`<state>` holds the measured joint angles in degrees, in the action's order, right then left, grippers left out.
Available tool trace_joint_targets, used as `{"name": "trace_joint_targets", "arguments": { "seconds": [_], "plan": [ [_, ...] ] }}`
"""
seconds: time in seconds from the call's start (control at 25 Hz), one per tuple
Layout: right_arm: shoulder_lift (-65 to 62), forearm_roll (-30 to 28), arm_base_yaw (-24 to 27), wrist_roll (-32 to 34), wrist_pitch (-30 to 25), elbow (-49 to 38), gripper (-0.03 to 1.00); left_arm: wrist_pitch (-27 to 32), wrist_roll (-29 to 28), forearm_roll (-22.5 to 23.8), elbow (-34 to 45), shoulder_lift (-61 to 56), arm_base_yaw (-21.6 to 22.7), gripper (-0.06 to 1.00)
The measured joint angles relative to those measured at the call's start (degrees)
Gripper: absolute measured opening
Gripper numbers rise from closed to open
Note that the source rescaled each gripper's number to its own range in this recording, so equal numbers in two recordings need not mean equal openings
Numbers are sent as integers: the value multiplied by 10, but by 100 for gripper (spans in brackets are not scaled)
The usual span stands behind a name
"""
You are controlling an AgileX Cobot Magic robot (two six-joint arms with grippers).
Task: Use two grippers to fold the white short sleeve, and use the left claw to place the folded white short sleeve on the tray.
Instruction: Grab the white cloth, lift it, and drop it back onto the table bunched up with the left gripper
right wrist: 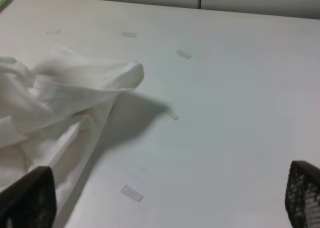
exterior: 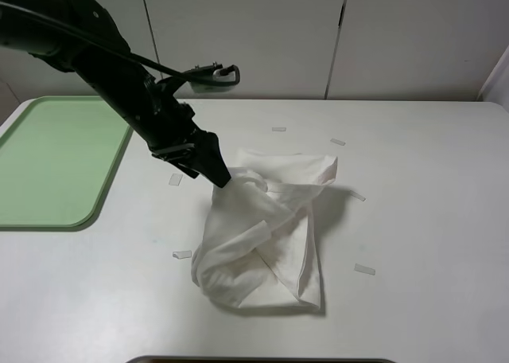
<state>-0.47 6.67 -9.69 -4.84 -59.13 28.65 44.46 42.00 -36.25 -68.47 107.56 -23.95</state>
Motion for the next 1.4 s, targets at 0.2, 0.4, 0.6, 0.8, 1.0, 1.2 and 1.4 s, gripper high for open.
{"name": "trace_joint_targets", "arguments": {
  "seconds": [0.2,0.4,0.6,0.8,1.0,1.2,1.4],
  "plan": [
    [0,0,0,0,0,0,100,-15,96,-109,39,17,-5,70],
    [0,0,0,0,0,0,100,-15,174,-199,49,36,-48,70],
    [0,0,0,0,0,0,100,1,210,-224,50,44,-88,59],
    [0,0,0,0,0,0,100,75,283,-238,48,44,-127,46],
    [0,0,0,0,0,0,100,116,317,-239,47,44,-155,44],
    [0,0,0,0,0,0,100,117,321,-239,47,44,-167,44],
    [0,0,0,0,0,0,100,96,321,-239,45,40,-167,44]
  ]
}}
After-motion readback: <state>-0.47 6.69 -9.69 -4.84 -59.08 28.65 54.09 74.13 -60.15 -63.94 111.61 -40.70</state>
